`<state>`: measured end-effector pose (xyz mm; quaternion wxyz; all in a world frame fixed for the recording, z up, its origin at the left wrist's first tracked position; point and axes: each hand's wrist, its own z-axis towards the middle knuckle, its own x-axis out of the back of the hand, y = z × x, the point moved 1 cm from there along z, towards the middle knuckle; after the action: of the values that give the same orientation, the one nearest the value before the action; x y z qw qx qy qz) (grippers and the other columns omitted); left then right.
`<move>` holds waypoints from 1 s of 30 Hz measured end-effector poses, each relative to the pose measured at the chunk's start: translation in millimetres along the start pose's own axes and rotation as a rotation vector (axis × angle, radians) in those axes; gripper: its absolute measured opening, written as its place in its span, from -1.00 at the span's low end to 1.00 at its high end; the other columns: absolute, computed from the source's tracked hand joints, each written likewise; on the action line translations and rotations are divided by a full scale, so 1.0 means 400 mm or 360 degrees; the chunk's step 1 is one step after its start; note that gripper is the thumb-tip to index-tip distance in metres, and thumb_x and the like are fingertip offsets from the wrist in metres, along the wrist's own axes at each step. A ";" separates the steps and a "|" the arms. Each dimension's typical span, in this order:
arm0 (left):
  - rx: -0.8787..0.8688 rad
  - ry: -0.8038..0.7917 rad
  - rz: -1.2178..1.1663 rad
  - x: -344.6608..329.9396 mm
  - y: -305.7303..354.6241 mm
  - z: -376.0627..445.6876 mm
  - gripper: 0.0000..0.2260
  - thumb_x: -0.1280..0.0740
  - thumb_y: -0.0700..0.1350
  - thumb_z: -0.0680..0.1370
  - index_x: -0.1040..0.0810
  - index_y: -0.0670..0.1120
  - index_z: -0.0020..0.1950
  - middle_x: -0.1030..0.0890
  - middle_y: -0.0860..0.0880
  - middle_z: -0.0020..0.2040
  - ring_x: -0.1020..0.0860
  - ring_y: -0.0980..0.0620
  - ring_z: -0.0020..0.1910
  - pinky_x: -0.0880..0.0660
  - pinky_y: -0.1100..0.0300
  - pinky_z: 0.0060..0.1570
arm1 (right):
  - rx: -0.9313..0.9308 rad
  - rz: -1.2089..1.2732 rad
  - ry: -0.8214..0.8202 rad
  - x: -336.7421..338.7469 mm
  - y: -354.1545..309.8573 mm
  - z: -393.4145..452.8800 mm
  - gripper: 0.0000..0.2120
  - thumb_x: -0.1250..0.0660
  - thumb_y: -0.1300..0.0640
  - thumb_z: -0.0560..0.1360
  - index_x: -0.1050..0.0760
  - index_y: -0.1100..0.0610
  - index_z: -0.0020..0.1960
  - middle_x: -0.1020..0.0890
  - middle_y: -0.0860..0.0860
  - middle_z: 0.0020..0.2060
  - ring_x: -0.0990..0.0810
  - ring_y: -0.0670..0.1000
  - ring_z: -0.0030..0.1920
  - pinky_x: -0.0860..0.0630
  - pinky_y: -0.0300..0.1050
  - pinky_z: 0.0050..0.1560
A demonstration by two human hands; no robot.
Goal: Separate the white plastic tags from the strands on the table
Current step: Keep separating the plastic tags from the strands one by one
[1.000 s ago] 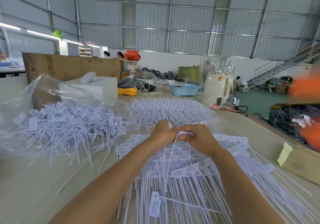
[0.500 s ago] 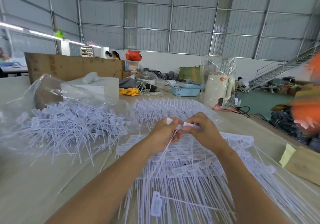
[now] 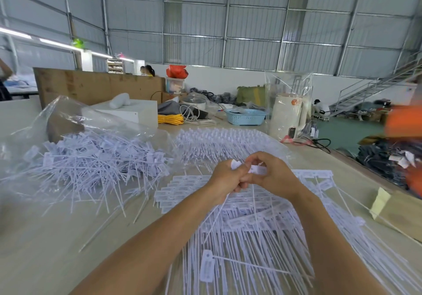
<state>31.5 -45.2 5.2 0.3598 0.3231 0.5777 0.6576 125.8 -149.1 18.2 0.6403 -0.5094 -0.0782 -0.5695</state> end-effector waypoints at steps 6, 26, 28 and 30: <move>0.0017 0.0045 -0.0024 0.002 -0.007 -0.001 -0.81 -0.28 -0.06 0.60 -0.52 -0.19 -0.02 -0.62 -0.01 -0.44 -0.46 0.12 -0.52 -0.31 0.33 -0.55 | 0.0007 -0.0192 -0.0039 0.021 0.020 -0.008 -0.84 -0.34 0.15 0.51 -0.56 0.26 -0.09 -0.56 0.11 -0.25 -0.48 0.09 -0.20 -0.40 0.00 -0.09; 0.0123 0.0007 -0.0042 0.304 0.168 0.005 -0.81 -0.24 -0.02 0.61 -0.48 -0.12 -0.09 -0.44 0.01 -0.46 -0.38 0.14 -0.59 -0.31 0.36 -0.59 | -0.0177 -0.0356 0.0086 -0.020 0.099 -0.017 -0.73 -0.37 0.17 0.48 -0.39 0.13 -0.35 -0.41 0.00 -0.46 -0.43 0.08 -0.34 -0.30 -0.06 -0.25; 0.0358 0.0125 0.0407 0.374 0.135 0.012 -0.85 -0.27 -0.08 0.61 -0.44 -0.15 -0.07 -0.47 -0.03 -0.42 -0.36 0.13 -0.59 -0.26 0.36 -0.60 | -0.0217 -0.0331 0.0091 -0.024 0.097 -0.017 -0.90 -0.38 0.16 0.48 -0.56 0.13 -0.21 -0.56 0.07 -0.33 -0.53 0.15 -0.21 -0.38 -0.04 -0.13; 0.0525 0.0250 0.0816 0.424 0.107 0.028 -0.88 -0.27 -0.17 0.60 -0.40 -0.20 -0.09 -0.47 -0.09 -0.38 -0.35 0.10 -0.56 -0.24 0.34 -0.60 | -0.0196 -0.0281 0.0078 -0.028 0.094 -0.017 -0.78 -0.39 0.17 0.47 -0.50 -0.06 -0.29 -0.55 -0.04 -0.38 -0.51 0.07 -0.26 -0.38 -0.04 -0.14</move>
<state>-53.6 101.3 50.4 0.0792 0.4603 0.6024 0.6472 149.3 -153.2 -13.6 0.5569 -0.5248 -0.0719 -0.6398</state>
